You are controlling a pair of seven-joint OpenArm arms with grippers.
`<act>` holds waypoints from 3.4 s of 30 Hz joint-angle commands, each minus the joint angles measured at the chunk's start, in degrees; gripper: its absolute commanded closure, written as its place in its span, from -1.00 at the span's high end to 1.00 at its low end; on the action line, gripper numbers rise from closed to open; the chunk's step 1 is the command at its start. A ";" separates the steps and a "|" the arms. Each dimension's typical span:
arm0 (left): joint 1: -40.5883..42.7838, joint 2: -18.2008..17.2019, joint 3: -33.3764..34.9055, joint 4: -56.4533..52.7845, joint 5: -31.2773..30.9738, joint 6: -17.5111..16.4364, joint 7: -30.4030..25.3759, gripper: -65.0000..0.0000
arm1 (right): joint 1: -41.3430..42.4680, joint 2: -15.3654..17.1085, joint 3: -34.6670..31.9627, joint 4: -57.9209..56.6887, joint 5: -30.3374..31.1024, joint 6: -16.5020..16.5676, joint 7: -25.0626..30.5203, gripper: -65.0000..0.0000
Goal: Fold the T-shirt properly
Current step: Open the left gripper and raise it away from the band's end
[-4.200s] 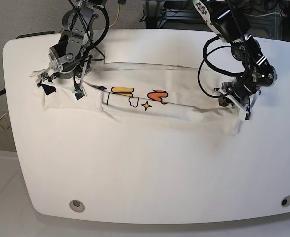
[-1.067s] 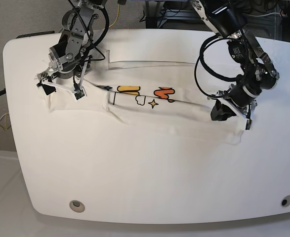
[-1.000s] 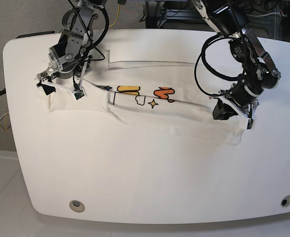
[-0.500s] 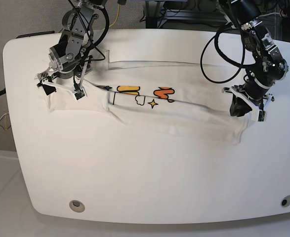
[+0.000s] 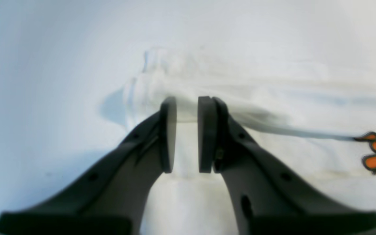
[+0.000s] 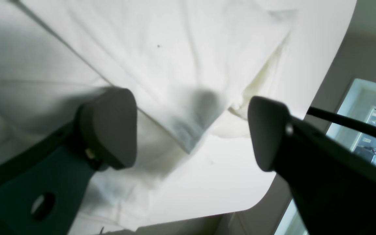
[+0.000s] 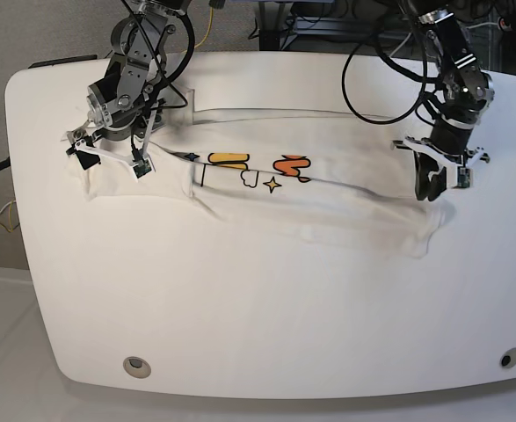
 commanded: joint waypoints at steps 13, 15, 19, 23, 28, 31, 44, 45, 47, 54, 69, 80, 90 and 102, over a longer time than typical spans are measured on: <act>0.47 -0.17 -2.29 0.89 -0.77 -0.38 -4.62 -0.70 | 0.40 0.16 -0.16 0.78 -0.11 -0.51 0.22 0.60; 0.30 -0.17 -3.26 0.89 -0.77 -0.38 -4.62 -0.70 | 0.40 0.16 -0.16 0.78 -0.11 -0.51 0.22 0.60; 0.21 -0.26 -4.84 0.89 -0.77 -0.47 -4.53 -0.70 | 0.40 0.16 -0.16 0.78 -0.11 -0.51 0.22 0.60; 0.21 -0.52 -5.19 0.89 -0.77 -0.47 -4.53 -0.70 | 0.40 0.16 -0.16 -0.18 -0.11 -0.51 0.22 0.60; 0.21 -0.52 -5.54 0.89 -0.77 -0.47 -4.53 -0.70 | 0.48 0.16 -0.16 -1.94 -0.11 -0.51 0.22 0.60; 0.21 -0.52 -5.54 0.89 -0.77 -0.47 -4.53 -0.70 | 0.48 0.16 -0.16 -2.65 -0.11 -0.51 0.22 0.60; 0.21 -0.52 -5.28 0.89 -0.42 -0.03 -4.62 0.45 | 0.57 0.25 0.01 -2.73 1.91 -0.51 0.30 0.60; 0.21 -0.52 -5.19 0.89 -0.42 -0.03 -4.62 0.54 | 0.57 0.25 0.01 -2.73 1.91 -0.51 0.30 0.60; 0.21 -0.52 -5.19 0.89 -0.42 -0.03 -4.62 0.67 | 0.57 0.25 0.01 -2.73 1.91 -0.51 0.30 0.60; -0.93 -0.70 -5.28 0.89 -0.33 -0.03 -4.62 0.86 | 0.75 0.25 -0.07 -2.73 2.00 -0.51 0.30 0.60; -0.67 -2.11 -6.07 -1.57 -0.60 -0.38 3.12 0.92 | 0.92 0.51 -0.07 -2.82 2.00 -0.51 0.30 0.60; 2.58 2.82 -8.35 3.27 -0.42 -0.12 3.21 0.92 | 0.92 0.60 -0.07 -2.82 2.00 -0.51 0.30 0.60; 3.72 2.90 -10.38 4.58 -0.33 -0.12 3.21 0.92 | 0.83 0.60 -0.07 -2.82 2.00 -0.51 0.30 0.60; 3.81 2.90 -10.99 3.09 -0.42 -0.47 3.38 0.93 | 0.75 0.60 -0.16 -2.82 2.00 -0.51 0.30 0.60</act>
